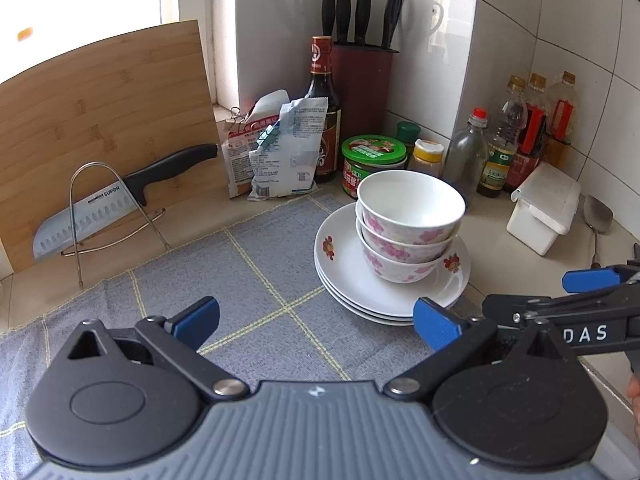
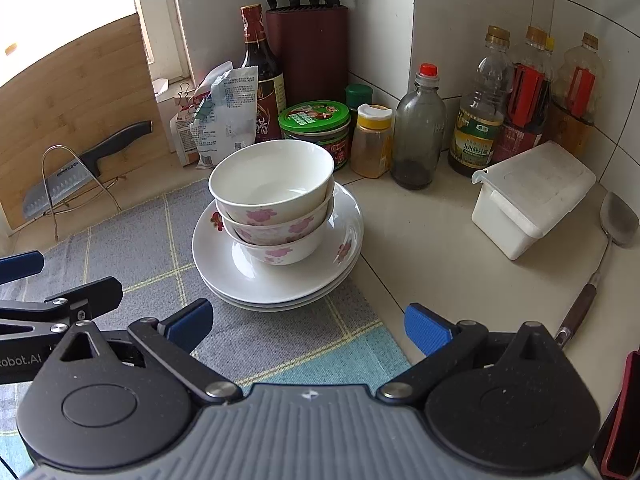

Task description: Organize plates and bowls

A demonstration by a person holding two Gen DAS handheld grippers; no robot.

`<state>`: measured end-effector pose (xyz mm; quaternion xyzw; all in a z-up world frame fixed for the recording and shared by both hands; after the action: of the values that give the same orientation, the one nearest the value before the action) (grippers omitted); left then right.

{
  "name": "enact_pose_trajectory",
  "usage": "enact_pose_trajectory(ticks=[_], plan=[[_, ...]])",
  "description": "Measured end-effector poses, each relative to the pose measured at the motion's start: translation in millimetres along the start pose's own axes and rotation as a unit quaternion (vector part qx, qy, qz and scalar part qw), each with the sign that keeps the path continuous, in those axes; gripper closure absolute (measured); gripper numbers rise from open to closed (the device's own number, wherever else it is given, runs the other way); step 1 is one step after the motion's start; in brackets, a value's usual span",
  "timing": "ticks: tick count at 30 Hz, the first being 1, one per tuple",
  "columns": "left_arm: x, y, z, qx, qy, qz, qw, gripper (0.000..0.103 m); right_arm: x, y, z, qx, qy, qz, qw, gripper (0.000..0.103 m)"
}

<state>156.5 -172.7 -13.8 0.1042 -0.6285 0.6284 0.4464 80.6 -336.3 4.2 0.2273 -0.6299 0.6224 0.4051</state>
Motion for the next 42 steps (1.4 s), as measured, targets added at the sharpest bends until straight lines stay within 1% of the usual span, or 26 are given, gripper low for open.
enact_pose_trajectory(ticks=[10, 42], plan=[[2.2, -3.2, 0.3, 0.003, -0.001, 0.006, 1.0000, 0.001, 2.8, -3.6, -0.8, 0.005, 0.008, 0.005, 1.000, 0.000], [0.3, -4.3, 0.2, 0.005, -0.001, 0.004, 1.0000, 0.001, -1.1, -5.1, 1.0, 0.000, 0.009, 0.002, 1.000, 0.000]])
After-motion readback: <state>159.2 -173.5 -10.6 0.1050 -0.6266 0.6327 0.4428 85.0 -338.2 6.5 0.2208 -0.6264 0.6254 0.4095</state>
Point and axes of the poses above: each gripper's, at about its wrist camera, not at the fingertips, and x roughly against the way its jaws point, z to its right, y to its underside, the point moved 3 cm from there along -x, roughly the way its jaws point, and after that the axes turned 13 degrees about x, right-handed, at the moved point
